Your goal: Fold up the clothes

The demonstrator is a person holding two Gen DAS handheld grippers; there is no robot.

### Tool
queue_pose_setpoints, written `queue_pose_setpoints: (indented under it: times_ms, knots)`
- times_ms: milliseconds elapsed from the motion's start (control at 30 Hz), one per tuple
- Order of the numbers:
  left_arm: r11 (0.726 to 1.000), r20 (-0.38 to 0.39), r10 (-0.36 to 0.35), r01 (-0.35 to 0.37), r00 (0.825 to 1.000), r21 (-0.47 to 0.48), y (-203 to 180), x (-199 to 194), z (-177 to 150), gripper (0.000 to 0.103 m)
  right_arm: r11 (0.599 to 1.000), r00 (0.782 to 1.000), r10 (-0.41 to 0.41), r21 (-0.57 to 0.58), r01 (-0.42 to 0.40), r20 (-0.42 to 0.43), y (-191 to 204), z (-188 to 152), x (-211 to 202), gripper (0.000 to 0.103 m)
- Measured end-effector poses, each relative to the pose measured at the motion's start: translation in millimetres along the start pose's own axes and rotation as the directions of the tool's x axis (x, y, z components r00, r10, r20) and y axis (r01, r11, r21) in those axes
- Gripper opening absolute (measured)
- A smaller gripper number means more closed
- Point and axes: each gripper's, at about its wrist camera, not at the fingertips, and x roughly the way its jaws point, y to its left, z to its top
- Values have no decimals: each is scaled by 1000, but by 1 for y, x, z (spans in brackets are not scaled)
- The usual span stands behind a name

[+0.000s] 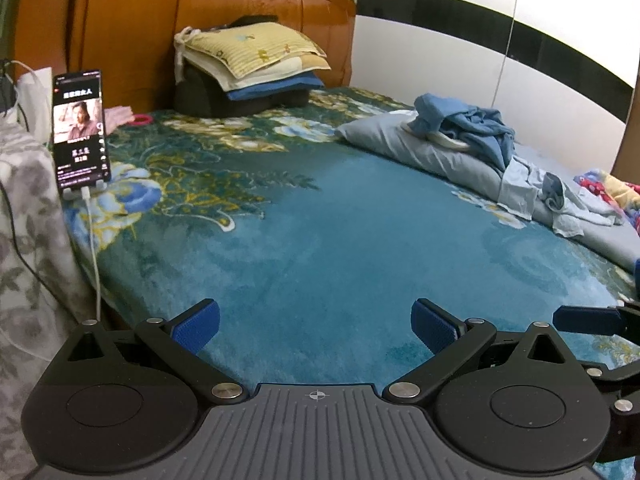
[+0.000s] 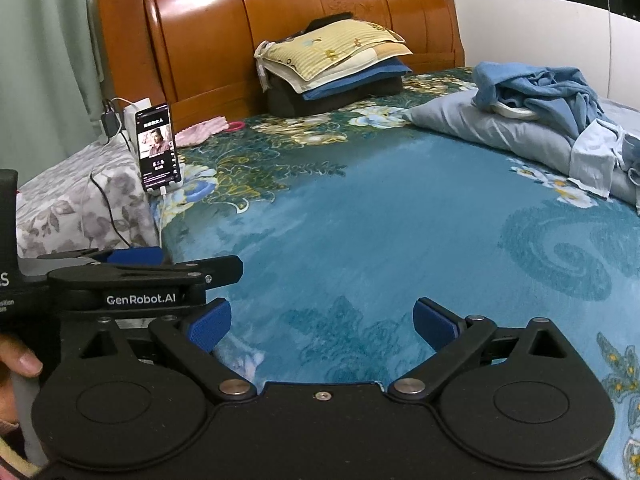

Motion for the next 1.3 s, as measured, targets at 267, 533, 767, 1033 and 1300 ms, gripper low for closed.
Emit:
queue_pose_setpoints:
  times_ms: [267,533,767,1033,1300]
  knots:
    - [999,32,52,-52,998,1,-2,-9,0,103,1000,1000,3,8,-3,14,1,-4,-7,98]
    - [997,58,77,-77,995,10,-3,-19,2,103,1000,1000,4,12,-5,18,1,-7,-12,98]
    - [997,62,79,-80,995,14,-5,-26,1,103,1000,1000,4,21,-5,31,2,-10,-21,98]
    - [997,63,71,-73,995,19,-7,-33,-3,103,999,999,10,32,-12,42,3,-15,-28,99]
    - [996,102,76,-82,992,48,-15,-40,-5,103,999,999,24,36,-25,38,2,-17,-29,101]
